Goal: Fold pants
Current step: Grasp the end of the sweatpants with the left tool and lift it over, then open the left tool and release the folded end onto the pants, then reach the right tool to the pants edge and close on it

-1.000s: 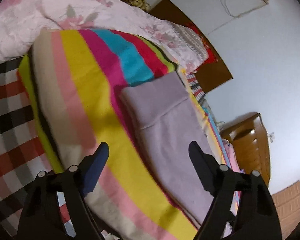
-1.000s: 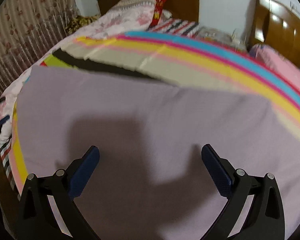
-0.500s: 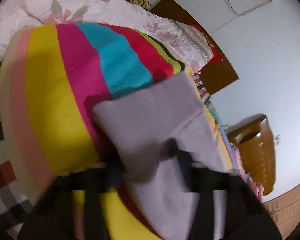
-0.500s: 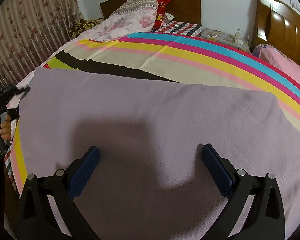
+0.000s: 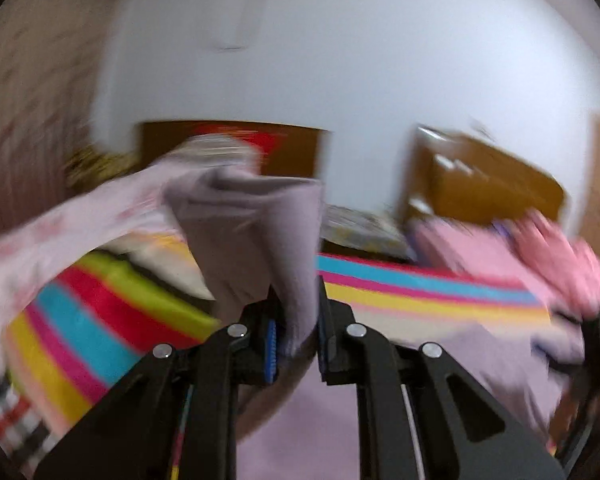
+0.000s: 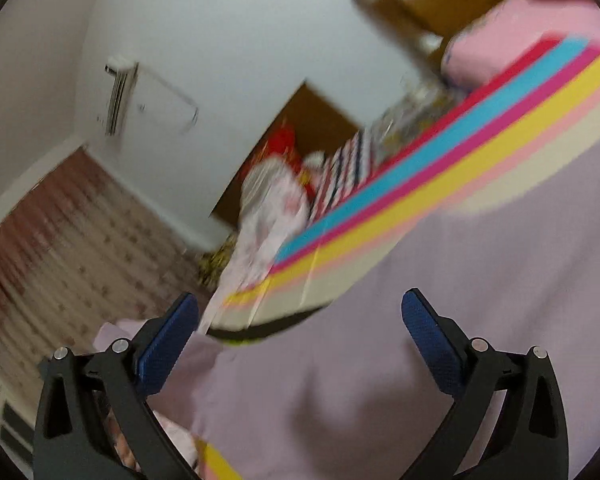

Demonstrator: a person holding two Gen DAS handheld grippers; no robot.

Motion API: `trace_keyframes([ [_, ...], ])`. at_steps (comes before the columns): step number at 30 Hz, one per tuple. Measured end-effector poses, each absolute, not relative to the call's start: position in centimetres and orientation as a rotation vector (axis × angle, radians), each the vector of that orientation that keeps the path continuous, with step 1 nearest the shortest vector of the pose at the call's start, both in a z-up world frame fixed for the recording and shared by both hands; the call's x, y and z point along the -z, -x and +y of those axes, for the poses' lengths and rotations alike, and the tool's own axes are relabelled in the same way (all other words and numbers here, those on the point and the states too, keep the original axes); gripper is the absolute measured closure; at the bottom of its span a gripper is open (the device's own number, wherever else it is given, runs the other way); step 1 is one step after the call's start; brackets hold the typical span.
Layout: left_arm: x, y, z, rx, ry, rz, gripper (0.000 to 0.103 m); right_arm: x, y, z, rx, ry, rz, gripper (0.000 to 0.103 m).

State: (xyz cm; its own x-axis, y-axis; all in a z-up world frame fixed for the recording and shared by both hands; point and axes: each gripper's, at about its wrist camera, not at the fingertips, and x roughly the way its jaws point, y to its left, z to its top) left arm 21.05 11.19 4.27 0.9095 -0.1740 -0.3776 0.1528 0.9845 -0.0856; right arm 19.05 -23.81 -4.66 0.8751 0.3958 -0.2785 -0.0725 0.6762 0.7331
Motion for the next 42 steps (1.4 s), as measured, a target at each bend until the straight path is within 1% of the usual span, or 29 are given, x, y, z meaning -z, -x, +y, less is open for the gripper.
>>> trace_keyframes([
  [4,-0.4,-19.6,0.0,0.384,-0.131,0.476,0.087,2.2,-14.8,-27.6,-0.171,-0.735,0.356,0.004],
  [5,1.2,-19.6,-2.4,0.437,-0.184,0.524,0.082,1.9,-14.0,-28.2,-0.14,-0.713,0.366,0.004],
  [7,5.4,-19.5,-7.0,0.536,-0.332,0.661,0.079,2.0,-13.1,-28.7,-0.094,-0.677,0.409,0.004],
  [8,6.9,-19.4,-8.1,0.549,-0.387,0.702,0.076,2.3,-12.9,-28.8,-0.075,-0.658,0.438,0.004],
  [9,8.1,-19.0,-8.3,0.559,-0.423,0.717,0.062,2.5,-12.8,-28.7,-0.072,-0.645,0.456,0.004],
  [10,8.4,-18.6,-8.0,0.557,-0.441,0.698,0.05,2.9,-12.7,-28.5,-0.072,-0.628,0.485,0.004],
  [11,7.9,-17.6,-7.2,0.565,-0.433,0.653,0.026,3.3,-12.7,-28.3,-0.076,-0.616,0.51,0.004],
  [12,7.0,-16.6,-6.1,0.567,-0.409,0.602,0.013,3.8,-12.8,-27.9,-0.088,-0.607,0.543,0.004],
  [13,6.2,-15.8,-4.9,0.563,-0.384,0.554,0.01,4.6,-12.9,-27.3,-0.109,-0.602,0.58,0.004],
  [14,5.3,-15.1,-3.3,0.551,-0.354,0.509,0.004,5.4,-13.3,-26.4,-0.144,-0.595,0.626,0.004],
  [15,4.4,-14.4,-2.0,0.53,-0.325,0.478,0.001,6.0,-13.3,-25.8,-0.165,-0.59,0.65,0.004],
  [17,3.5,-14.3,2.0,0.441,-0.254,0.475,0.001,7.1,-13.7,-24.1,-0.222,-0.572,0.696,0.005],
  [18,3.7,-15.0,4.4,0.357,-0.222,0.505,0.001,7.6,-13.7,-23.0,-0.254,-0.557,0.716,0.007],
  [21,5.2,-16.3,9.0,0.157,-0.166,0.581,0.002,8.6,-14.4,-19.8,-0.337,-0.543,0.791,0.022],
  [23,6.3,-16.8,11.9,0.07,-0.123,0.629,0.002,8.7,-14.6,-17.8,-0.378,-0.525,0.833,0.028],
  [25,6.9,-16.5,13.4,0.037,-0.106,0.635,0.002,8.0,-14.2,-16.0,-0.384,-0.454,0.811,0.036],
  [28,6.8,-15.7,14.1,0.025,-0.104,0.605,0.002,6.9,-14.0,-14.1,-0.448,-0.402,0.774,0.04],
  [31,6.6,-15.6,13.3,0.064,-0.103,0.576,0.002,7.3,-14.8,-13.2,-0.506,-0.445,0.812,0.04],
  [35,7.9,-17.1,11.5,0.064,-0.177,0.609,0.002,10.8,-16.2,-12.5,-0.452,-0.5,0.976,0.04],
  [36,8.4,-17.4,11.5,0.066,-0.182,0.627,0.002,10.9,-16.1,-12.9,-0.458,-0.538,0.946,0.041],
  [38,9.3,-17.4,11.9,0.078,-0.175,0.658,0.002,10.8,-16.3,-13.3,-0.446,-0.563,0.959,0.045],
  [42,10.2,-16.7,12.8,0.096,-0.142,0.683,0.001,10.1,-17.4,-12.8,-0.412,-0.555,0.945,0.045],
])
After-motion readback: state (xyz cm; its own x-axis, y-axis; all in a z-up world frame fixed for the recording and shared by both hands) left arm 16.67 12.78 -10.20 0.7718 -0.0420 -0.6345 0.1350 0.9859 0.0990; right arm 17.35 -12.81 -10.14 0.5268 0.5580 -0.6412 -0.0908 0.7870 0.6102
